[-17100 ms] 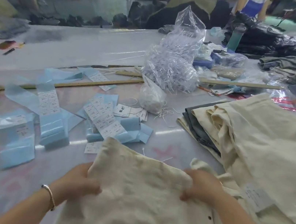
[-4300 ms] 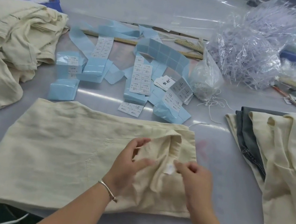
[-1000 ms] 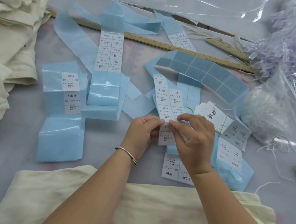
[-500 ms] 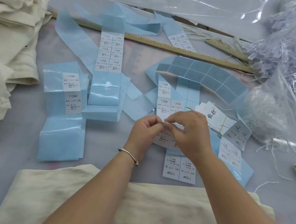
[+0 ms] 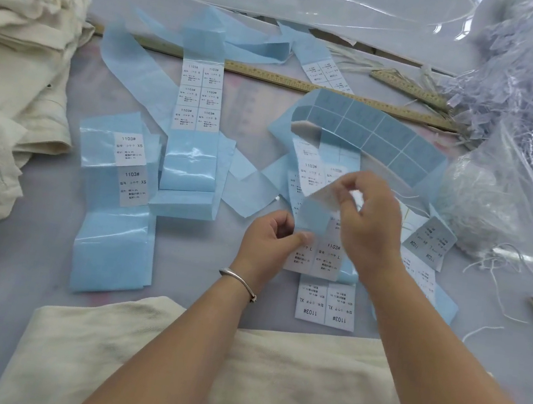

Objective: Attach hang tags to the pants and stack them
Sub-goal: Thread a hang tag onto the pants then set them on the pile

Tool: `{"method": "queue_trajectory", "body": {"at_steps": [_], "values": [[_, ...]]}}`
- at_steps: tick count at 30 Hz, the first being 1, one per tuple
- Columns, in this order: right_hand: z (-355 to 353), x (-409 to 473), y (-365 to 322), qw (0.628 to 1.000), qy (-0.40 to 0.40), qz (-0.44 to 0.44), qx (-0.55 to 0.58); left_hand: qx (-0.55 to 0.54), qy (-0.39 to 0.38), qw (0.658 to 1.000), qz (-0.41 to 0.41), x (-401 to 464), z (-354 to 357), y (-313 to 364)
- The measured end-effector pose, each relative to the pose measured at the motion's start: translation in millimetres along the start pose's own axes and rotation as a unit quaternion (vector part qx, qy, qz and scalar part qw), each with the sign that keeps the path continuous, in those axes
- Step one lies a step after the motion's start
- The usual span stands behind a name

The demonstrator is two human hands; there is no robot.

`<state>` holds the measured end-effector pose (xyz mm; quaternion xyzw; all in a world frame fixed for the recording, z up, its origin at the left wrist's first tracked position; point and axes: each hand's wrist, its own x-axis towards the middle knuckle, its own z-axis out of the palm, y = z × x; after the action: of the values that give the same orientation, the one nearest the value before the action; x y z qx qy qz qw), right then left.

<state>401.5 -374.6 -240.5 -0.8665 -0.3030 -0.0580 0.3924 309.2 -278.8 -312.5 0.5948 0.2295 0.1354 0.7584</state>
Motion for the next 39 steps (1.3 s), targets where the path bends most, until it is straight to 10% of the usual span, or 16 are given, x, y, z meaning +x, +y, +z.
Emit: {"method": "queue_trajectory", "body": {"at_steps": [8,12,18,25,30,34,39], "values": [[-66.4,26.3,-28.1,0.971,0.221,-0.055,0.074,0.073,0.054,0.995,-0.032,0.5,1.9,5.7],[-85.1,-9.3,-29.5,0.966,0.241,-0.094,0.008,0.292,0.163,0.938,0.088,-22.8,3.8,24.8],[-85.1,-59.4,-23.4,0.958,0.194,-0.182,-0.108,-0.028,-0.060,0.996,-0.061,-74.6,31.1,74.1],[-108.4,-111.6,-16.0,0.950,0.116,-0.269,-0.105,-0.084,-0.018,0.993,-0.085,-118.5,59.1,94.4],[-145.8,-141.5,-6.8,0.986,0.073,-0.105,0.108,-0.094,0.052,0.990,-0.089,-145.9,86.7,86.8],[-178.4,-138.5,2.3,0.940,0.018,0.095,0.326,-0.104,0.035,0.988,-0.108,-157.3,112.1,80.4],[-198.2,-138.4,20.0,0.914,-0.066,0.119,0.382,-0.061,-0.011,0.992,-0.108,-157.6,135.2,72.9]]}}
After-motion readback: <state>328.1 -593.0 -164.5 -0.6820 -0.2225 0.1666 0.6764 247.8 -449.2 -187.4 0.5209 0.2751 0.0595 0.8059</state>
